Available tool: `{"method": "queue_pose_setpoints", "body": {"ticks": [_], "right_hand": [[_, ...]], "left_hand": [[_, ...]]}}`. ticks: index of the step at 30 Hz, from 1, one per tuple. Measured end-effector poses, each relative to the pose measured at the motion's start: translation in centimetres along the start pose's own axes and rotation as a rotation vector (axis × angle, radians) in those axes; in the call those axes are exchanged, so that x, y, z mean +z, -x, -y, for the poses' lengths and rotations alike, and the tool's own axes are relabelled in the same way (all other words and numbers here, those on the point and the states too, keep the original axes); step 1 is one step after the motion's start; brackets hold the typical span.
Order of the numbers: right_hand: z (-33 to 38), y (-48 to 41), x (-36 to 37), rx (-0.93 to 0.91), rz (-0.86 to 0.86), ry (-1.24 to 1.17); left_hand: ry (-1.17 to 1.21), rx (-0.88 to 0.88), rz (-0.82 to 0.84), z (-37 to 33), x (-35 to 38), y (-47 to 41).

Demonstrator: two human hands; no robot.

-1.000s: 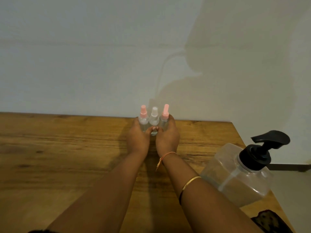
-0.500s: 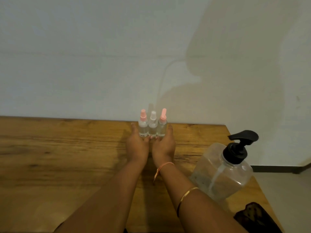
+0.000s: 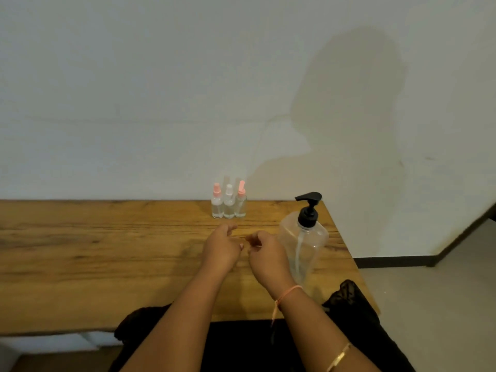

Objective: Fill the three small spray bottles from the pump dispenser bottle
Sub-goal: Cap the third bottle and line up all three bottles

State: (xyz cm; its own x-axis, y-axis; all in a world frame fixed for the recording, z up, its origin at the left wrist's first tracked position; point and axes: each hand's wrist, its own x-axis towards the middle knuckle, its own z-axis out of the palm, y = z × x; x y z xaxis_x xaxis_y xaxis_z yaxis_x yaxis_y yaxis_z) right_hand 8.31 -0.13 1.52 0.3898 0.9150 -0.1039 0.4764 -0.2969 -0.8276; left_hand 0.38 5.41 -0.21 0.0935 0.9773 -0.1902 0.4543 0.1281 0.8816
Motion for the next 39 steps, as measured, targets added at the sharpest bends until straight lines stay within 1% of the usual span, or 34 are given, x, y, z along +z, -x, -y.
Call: {"method": "queue_pose_setpoints", "body": {"ticks": [4,6,9,13,15,17,19,23,25,28,33,39], "right_hand": [[-0.7,2.7,-2.4,0.031,0.058,-0.007],[-1.1,3.6,-3.9,0.038,0.043,0.003],[-1.7,4.1,-5.9,0.037,0.006,-0.022],[-2.8,4.0,-8.0,0.119,0.024,-0.089],[-3.4,3.8,-9.0,0.158,-0.032,-0.043],[-3.9,3.6,-9.7,0.175,-0.124,0.079],[-4.0,3.7,-10.0,0.180,-0.175,0.148],[-3.8,3.4,-10.0,0.138,-0.182,0.051],[-3.7,3.0,-9.9,0.097,-0.178,0.051],[-3.8,2.2,-9.7,0.098,-0.156,0.029],[-4.1,0.1,-9.1,0.096,-0.097,-0.122],[-4.0,-2.3,-8.8,0.005,-0.024,-0.209]], "left_hand": [[-0.078,0.047,0.120,0.3,0.8,2.6],[-0.091,0.060,0.168,0.2,1.3,3.4],[-0.036,0.080,0.238,-0.1,1.9,3.9],[-0.064,0.164,0.277,-0.5,2.9,4.2],[-0.073,0.205,0.289,-0.9,3.4,4.2],[-0.068,0.235,0.301,-1.1,3.9,4.1],[-0.054,0.255,0.305,-1.2,4.4,3.8],[-0.035,0.273,0.301,-1.1,5.3,3.2],[-0.019,0.255,0.310,-1.2,5.6,3.1],[0.002,0.229,0.310,-1.2,5.5,2.7],[0.029,0.223,0.253,-1.1,5.2,1.7],[0.047,0.255,0.144,-0.5,5.0,0.6]]}}
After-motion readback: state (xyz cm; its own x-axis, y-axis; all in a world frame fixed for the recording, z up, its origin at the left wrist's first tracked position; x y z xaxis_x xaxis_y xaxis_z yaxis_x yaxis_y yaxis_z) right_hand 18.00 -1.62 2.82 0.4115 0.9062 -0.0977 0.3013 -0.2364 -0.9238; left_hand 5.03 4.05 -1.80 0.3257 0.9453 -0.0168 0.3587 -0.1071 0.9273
